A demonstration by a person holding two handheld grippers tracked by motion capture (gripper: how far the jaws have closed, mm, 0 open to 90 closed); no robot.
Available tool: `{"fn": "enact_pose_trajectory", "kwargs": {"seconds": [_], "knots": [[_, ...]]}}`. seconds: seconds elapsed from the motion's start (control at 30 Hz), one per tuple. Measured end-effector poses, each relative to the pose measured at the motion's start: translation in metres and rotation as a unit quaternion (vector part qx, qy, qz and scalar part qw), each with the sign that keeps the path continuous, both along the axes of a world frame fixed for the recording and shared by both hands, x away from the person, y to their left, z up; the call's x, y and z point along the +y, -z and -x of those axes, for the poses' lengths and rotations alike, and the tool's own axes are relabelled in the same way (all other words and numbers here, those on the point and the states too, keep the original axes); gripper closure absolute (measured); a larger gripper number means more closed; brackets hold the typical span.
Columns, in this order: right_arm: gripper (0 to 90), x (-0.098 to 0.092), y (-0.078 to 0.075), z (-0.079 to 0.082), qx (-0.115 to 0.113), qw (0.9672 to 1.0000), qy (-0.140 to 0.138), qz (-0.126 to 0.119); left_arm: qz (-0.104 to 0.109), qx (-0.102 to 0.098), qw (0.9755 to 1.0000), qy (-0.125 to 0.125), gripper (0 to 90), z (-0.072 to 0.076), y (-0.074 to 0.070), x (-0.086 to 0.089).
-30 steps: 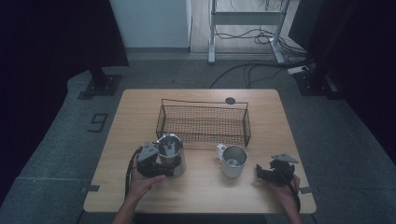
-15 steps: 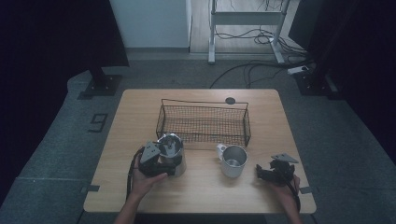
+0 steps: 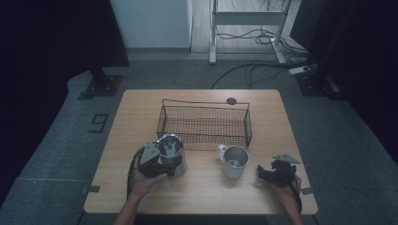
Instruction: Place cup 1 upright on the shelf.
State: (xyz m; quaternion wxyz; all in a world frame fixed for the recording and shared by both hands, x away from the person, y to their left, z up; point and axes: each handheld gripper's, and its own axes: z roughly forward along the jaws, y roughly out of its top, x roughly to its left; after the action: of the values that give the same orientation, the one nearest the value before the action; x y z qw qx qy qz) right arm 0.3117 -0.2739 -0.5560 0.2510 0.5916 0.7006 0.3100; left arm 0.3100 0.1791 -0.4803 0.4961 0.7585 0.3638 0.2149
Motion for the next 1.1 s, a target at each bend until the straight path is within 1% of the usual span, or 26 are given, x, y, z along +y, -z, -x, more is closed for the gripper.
{"fn": "enact_pose_trajectory", "kwargs": {"seconds": [0.3,0.43,0.5,0.63,0.67,1.1], "knots": [[7.8,0.000,0.000,0.000,0.000,1.0000,0.000,0.000,0.004,0.001,1.0000,0.000,4.3,0.000,-0.002,0.002],[7.8,0.000,0.000,0.000,0.000,1.0000,0.000,0.000,0.008,-0.003,1.0000,-0.002,4.2,0.002,-0.005,0.004],[7.8,0.000,0.000,0.000,0.000,1.0000,0.000,0.000,0.013,-0.006,0.9999,-0.002,4.2,0.003,-0.008,0.007],[7.8,0.000,0.000,0.000,0.000,1.0000,0.000,0.000,0.014,-0.009,0.9998,-0.005,4.2,0.004,-0.011,0.008],[7.8,0.000,0.000,0.000,0.000,1.0000,0.000,0.000,0.018,-0.011,0.9998,-0.004,4.2,0.005,-0.013,0.009],[8.0,0.000,0.000,0.000,0.000,1.0000,-0.002,0.000,0.027,-0.019,0.9995,-0.004,4.2,0.007,-0.025,0.009]]}}
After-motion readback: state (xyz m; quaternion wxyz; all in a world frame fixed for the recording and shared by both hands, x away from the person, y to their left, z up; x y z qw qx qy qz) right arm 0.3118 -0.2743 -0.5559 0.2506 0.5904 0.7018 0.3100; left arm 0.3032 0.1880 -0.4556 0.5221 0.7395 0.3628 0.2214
